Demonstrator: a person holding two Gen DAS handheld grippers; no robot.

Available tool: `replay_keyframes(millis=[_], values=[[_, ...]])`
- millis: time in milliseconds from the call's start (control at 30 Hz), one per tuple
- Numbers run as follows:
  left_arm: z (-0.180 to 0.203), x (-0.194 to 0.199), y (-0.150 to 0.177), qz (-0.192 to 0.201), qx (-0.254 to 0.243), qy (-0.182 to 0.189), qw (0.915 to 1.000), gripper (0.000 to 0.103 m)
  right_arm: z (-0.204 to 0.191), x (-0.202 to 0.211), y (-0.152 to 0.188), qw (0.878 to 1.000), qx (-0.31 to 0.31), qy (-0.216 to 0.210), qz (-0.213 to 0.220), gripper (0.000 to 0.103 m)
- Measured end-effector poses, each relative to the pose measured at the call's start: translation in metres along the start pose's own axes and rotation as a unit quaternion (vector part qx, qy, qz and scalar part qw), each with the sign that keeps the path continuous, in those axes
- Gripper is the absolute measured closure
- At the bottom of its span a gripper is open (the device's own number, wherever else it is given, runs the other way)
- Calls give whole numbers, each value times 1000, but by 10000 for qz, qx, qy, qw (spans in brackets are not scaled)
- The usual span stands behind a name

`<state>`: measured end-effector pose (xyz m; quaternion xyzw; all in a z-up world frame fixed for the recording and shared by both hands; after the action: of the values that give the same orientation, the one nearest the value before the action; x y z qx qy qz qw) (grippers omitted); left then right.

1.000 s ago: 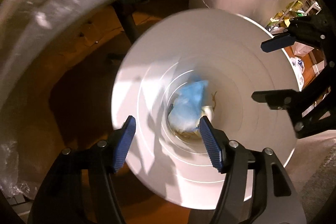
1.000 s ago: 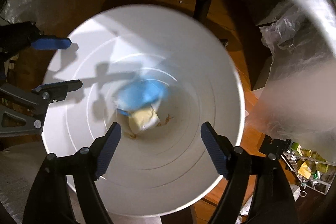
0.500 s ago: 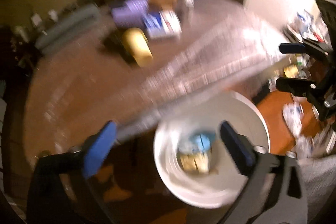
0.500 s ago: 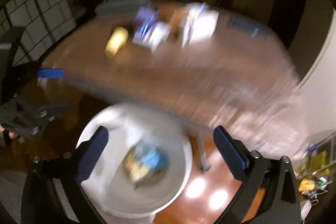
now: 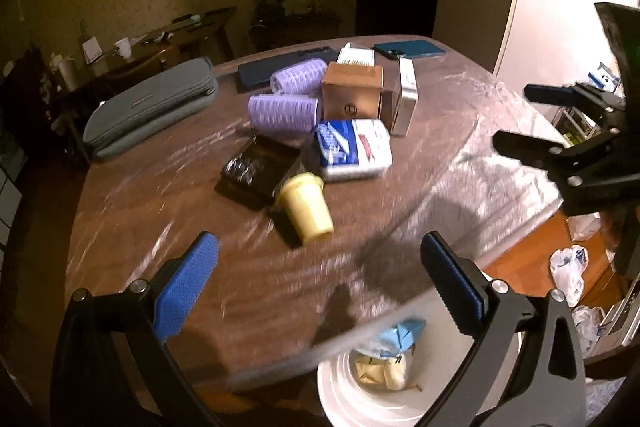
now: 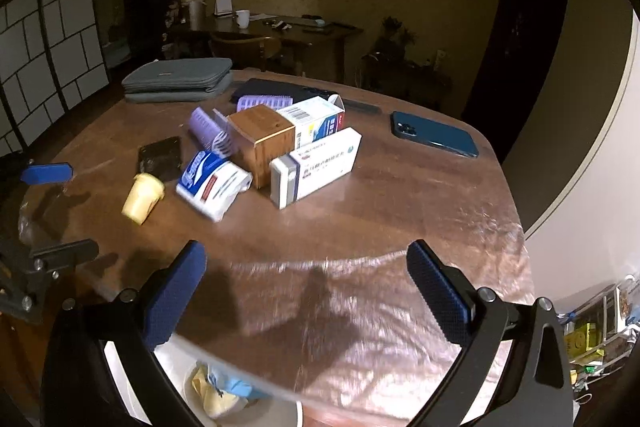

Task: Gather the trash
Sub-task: 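Move both tools back over the table toward the tray and tissue pack, then grasp the dark square tray with the left tool while the right tool grasps the Tempo tissue pack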

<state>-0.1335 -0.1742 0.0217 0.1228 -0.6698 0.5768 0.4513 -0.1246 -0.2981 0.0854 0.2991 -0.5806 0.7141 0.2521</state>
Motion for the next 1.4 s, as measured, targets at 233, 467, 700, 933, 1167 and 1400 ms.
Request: replay_keyframes(millis=[233,467,700,933,1167,1400], values=[[-16,-16,-17,-39,-91,-209,9997,1,-4,-28,-20,9994,-220,-163,-198,4],[-52,-22,-19,-101,451,-120,9989,1,-43,-28,-16,9923,-373,-1106,-421,4],[-71,-33,-29,-110,499,-105,9986,1,-73,-37,-9,9928,-95,-1075,-525,4],[-70,-63,-35,-421,268,116,9987,18,-78,-67,-20,9957,105,-729,-569,7],[-70,-83,-35,-643,276,441,9966,23,-86,-88,-25,9946,180,-728,-717,11],[-76,-91,-31,-777,336,590,9947,40,-92,-101,-26,9927,110,-842,-858,21]])
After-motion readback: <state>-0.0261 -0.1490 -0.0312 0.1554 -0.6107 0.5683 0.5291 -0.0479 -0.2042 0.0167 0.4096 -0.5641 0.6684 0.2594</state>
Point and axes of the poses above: each gripper's, at about its wrist camera, not at the fingertips, and x roughly against the way its jaws point, z to its right, y to its underside, the point moved 9 cm from there along -x, roughly the way its jaws point, and after that the axes turned 8 degrees about y, right-handed, at the moved point
